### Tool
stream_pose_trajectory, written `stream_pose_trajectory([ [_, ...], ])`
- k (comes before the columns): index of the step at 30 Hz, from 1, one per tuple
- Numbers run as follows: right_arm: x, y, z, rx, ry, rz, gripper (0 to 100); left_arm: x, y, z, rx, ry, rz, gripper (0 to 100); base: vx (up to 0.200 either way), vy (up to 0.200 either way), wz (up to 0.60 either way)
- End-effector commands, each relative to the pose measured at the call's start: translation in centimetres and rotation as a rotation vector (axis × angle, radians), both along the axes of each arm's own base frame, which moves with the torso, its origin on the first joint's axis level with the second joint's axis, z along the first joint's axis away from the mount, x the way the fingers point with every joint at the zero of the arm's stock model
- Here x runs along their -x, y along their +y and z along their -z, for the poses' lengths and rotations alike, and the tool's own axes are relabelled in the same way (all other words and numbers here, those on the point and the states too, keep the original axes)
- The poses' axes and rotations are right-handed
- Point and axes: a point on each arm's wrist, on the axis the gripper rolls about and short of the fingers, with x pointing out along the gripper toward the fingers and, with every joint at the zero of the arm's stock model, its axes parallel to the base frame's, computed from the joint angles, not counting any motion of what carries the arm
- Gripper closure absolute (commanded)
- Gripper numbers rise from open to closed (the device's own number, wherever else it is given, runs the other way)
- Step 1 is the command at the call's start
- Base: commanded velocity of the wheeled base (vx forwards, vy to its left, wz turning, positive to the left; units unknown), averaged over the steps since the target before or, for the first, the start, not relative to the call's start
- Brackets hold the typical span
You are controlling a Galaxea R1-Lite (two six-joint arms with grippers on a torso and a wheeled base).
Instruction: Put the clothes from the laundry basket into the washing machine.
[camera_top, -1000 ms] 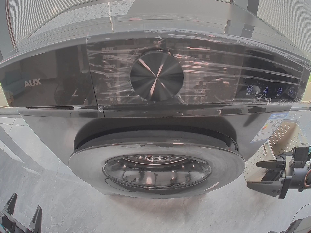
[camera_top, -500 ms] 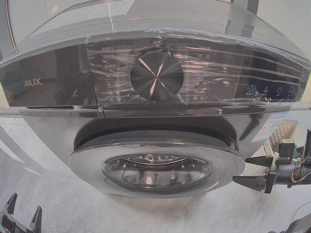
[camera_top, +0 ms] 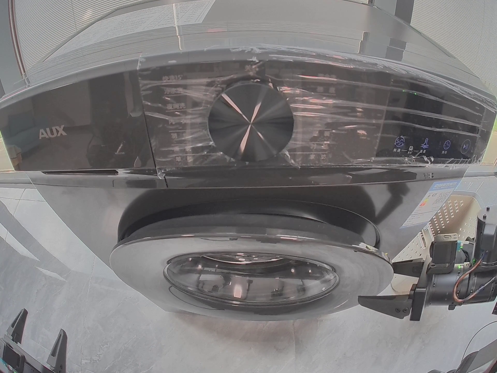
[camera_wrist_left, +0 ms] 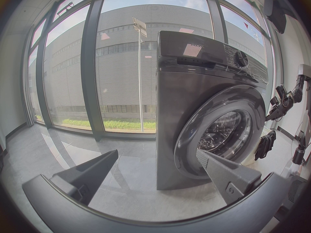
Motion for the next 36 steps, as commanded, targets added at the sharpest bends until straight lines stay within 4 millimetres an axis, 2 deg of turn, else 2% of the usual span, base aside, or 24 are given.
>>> stream_pose_trajectory([
  [1, 1.8, -0.8, 0.4, -0.004, -0.013, -0.015, 0, 0.0, 0.0, 0.5, 0.001, -0.002, 0.0, 0, 0.0, 0.0, 0.0],
  [6, 2.3, -1.2, 0.4, -0.01, -0.023, -0.005, 0, 0.0, 0.0, 0.5, -0.002, -0.002, 0.0, 0, 0.0, 0.0, 0.0],
  [13, 0.4, -0.6, -0.7, -0.02, -0.043, 0.018, 0, 0.0, 0.0, 0.4, -0.002, -0.003, 0.0, 0, -0.171, 0.0, 0.0],
  [18, -0.7, 0.1, -0.4, -0.006, -0.014, 0.012, 0, 0.0, 0.0, 0.4, 0.001, -0.003, 0.0, 0, -0.12, 0.0, 0.0],
  [24, -0.1, 0.3, -0.3, -0.006, -0.014, -0.011, 0, 0.0, 0.0, 0.4, 0.004, -0.003, 0.0, 0, 0.0, 0.0, 0.0],
  [29, 1.3, -0.6, -0.4, -0.018, -0.037, -0.008, 0, 0.0, 0.0, 0.4, 0.0, -0.003, 0.0, 0, 0.0, 0.0, 0.0],
  [35, 0.8, -0.5, -0.6, -0.022, -0.044, 0.002, 0, 0.0, 0.0, 0.4, -0.004, -0.003, 0.0, 0, -0.033, 0.0, 0.0],
  [36, 0.0, -0.1, -0.9, -0.021, -0.042, 0.002, 0, 0.0, 0.0, 0.5, -0.004, -0.002, 0.0, 0, -0.2, 0.0, 0.0],
])
